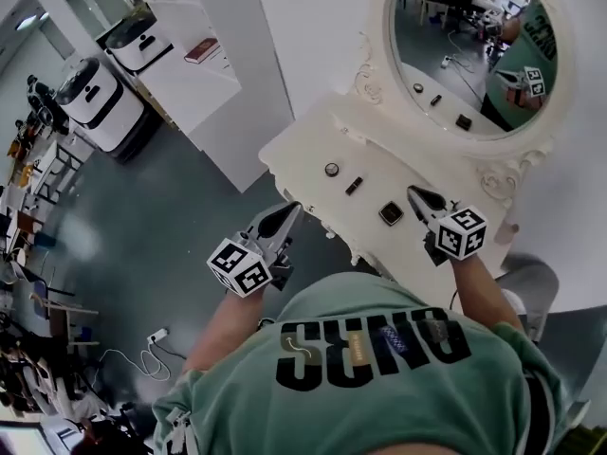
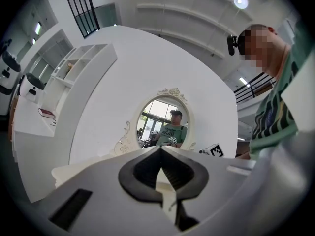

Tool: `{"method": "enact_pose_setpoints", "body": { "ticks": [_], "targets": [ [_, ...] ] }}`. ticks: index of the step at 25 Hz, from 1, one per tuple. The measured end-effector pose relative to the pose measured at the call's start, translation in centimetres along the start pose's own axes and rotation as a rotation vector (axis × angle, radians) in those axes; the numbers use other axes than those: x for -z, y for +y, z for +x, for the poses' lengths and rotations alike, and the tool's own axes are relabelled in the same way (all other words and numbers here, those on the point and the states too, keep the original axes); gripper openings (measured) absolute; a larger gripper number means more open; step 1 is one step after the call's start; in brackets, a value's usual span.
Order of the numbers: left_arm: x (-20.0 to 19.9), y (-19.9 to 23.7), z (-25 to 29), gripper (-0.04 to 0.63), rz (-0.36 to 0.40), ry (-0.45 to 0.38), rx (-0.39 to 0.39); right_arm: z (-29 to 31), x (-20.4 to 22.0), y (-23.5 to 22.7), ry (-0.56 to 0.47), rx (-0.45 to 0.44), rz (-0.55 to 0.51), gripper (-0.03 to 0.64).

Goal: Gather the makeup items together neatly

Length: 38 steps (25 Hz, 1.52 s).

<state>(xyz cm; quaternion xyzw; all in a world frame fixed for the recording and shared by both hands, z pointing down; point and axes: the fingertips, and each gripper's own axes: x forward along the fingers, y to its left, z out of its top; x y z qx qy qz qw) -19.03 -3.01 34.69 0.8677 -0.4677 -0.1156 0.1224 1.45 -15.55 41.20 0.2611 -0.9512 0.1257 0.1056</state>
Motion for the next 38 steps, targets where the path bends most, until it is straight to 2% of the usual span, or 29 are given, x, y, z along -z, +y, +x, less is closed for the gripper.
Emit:
{"method": "enact_pose_setpoints", "body": {
  "ticks": [5, 16, 38],
  "targets": [
    [-0.4, 0.5, -2.2, 0.002, -0.008, -0.034, -0.041, 0.7, -2.0, 1.1, -0.018, -0.035, -0.027, -0.006],
    [-0.1, 0.2, -3.6, 0.002, -0.010, -0.074, -0.109, 1.5, -2.6, 0.7, 0.027, -0.081, -0.055, -0.008],
    [0.2, 0.5, -2.3, 0.002, -0.030, -0.060, -0.092, 1.4, -1.4, -0.4, 0.039, -0.058, -0.040, -0.008]
  ]
}}
